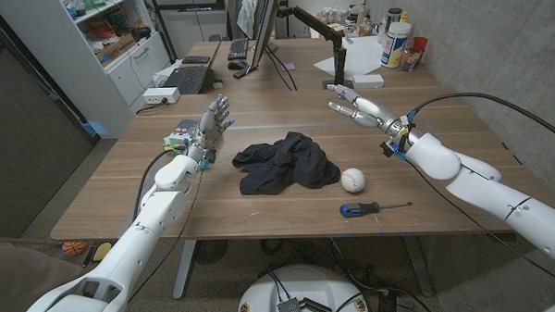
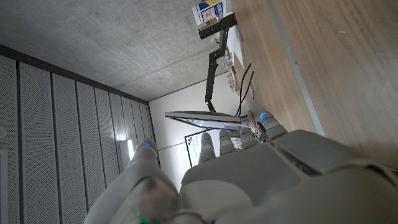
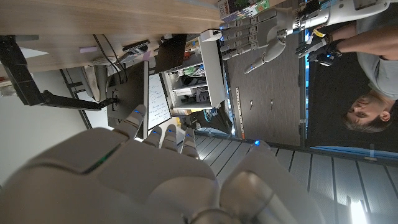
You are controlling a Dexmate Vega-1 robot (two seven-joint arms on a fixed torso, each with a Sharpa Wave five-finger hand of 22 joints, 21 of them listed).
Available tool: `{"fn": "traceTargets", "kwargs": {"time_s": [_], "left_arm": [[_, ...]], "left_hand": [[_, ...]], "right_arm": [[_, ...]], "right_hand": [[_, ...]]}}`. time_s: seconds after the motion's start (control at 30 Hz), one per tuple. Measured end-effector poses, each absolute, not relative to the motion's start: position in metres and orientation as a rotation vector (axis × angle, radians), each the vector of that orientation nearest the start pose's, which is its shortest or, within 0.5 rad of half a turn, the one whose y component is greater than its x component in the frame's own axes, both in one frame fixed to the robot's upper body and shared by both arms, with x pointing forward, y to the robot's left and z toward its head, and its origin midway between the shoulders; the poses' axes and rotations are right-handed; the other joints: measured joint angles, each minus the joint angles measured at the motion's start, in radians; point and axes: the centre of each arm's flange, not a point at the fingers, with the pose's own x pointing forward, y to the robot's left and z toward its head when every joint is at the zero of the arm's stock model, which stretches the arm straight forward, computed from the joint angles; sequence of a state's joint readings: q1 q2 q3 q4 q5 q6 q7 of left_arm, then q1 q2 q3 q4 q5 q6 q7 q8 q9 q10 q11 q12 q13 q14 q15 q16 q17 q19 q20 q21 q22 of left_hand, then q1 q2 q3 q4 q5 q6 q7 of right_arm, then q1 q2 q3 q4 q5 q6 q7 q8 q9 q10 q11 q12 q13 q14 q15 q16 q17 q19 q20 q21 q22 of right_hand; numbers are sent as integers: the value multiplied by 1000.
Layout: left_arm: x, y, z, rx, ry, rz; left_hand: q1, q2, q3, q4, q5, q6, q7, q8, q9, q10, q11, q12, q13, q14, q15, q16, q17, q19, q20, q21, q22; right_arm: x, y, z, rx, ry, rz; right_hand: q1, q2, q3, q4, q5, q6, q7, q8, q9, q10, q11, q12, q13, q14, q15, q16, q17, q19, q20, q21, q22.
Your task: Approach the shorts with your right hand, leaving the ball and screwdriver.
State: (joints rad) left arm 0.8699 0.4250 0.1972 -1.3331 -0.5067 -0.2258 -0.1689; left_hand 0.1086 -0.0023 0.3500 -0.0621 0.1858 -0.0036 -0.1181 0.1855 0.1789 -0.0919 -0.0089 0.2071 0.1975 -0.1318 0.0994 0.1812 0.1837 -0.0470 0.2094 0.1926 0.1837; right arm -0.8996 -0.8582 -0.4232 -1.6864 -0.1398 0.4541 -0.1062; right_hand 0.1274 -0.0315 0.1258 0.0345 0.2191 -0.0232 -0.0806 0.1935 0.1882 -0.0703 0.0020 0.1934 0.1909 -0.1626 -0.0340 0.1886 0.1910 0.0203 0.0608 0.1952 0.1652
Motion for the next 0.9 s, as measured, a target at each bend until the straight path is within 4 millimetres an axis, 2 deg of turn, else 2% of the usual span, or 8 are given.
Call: {"fn": "traceTargets", "kwargs": {"time_s": [0.2, 0.63, 0.9], "left_arm": [[640, 300, -11, 13, -635, -240], [632, 305, -14, 13, -640, -233], [630, 308, -14, 10, -650, -234]], "left_hand": [[0, 0, 0, 0, 0, 0, 0, 0, 0, 0, 0, 0, 0, 0, 0, 0, 0, 0, 0, 0, 0], [0, 0, 0, 0, 0, 0, 0, 0, 0, 0, 0, 4, 0, 0, 0, 0, 0, 0, 0, 0, 0], [0, 0, 3, -3, 0, 0, 0, 0, 0, 0, 0, 4, 0, 0, 0, 0, 0, 0, 0, 0, 0]], "right_arm": [[540, -236, 31, -1046, -1048, 280], [538, -226, 31, -1132, -1081, 281], [537, -218, 32, -1187, -1098, 284]], "right_hand": [[7, 7, 4, -4, 0, 23, -12, 12, 0, -6, -8, 0, 0, 0, 0, 0, -5, -4, 4, -7, 0], [7, 7, 5, -10, 0, 29, -10, 12, 0, -2, -13, 0, 0, 0, 0, 0, -5, -9, -2, -8, 0], [12, 12, 5, -10, 0, 29, -18, 12, 0, -7, -18, 0, 0, 0, 0, 0, -2, -16, 5, -8, 0]]}}
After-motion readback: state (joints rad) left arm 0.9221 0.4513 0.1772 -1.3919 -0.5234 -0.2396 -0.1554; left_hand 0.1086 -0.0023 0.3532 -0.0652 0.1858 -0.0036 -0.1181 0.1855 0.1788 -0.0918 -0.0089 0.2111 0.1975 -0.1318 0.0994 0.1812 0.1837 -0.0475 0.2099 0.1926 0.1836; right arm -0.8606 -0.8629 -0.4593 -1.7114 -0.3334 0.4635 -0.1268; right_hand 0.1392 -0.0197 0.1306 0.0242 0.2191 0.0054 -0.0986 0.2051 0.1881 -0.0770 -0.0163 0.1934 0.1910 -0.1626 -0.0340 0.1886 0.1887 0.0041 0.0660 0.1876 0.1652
